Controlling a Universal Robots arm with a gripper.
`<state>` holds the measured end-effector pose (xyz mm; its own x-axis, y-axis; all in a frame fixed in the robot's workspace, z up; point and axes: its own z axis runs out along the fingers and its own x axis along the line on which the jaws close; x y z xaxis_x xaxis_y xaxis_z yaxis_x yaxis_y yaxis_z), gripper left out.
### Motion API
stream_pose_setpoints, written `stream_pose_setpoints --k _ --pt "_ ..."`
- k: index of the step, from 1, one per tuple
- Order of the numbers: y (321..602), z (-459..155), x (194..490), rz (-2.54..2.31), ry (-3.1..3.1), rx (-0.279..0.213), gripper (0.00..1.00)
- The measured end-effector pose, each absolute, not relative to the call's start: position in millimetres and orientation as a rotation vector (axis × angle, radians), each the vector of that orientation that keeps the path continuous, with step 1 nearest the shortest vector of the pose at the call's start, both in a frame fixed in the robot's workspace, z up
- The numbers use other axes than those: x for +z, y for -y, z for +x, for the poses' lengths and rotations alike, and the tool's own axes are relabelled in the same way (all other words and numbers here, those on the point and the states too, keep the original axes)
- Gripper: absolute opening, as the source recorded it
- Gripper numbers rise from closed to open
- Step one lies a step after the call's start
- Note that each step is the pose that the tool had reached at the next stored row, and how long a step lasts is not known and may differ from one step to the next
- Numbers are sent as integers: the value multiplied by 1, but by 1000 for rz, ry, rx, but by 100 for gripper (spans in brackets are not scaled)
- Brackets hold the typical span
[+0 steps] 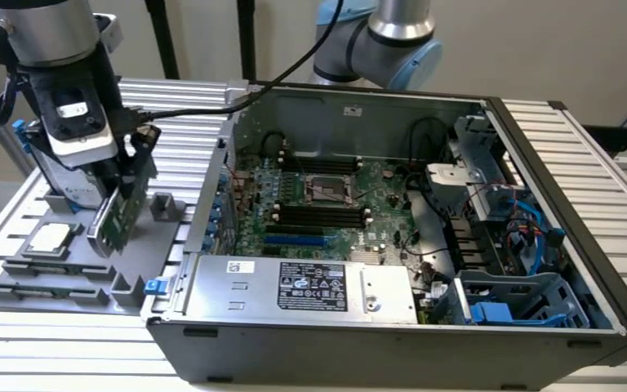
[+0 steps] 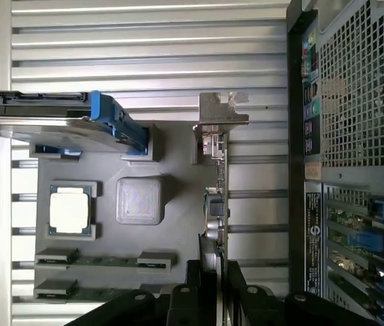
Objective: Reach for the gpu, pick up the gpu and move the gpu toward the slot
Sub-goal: 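Pick up the gpu and move the gpu toward the slot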
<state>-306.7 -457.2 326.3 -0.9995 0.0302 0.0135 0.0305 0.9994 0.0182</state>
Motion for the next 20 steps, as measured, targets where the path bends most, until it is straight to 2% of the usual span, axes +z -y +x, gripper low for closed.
stream_pose_setpoints --k 7,20 --pt "457 -299 358 -46 3127 -29 26" --pt "457 -247 416 -40 3119 -45 26"
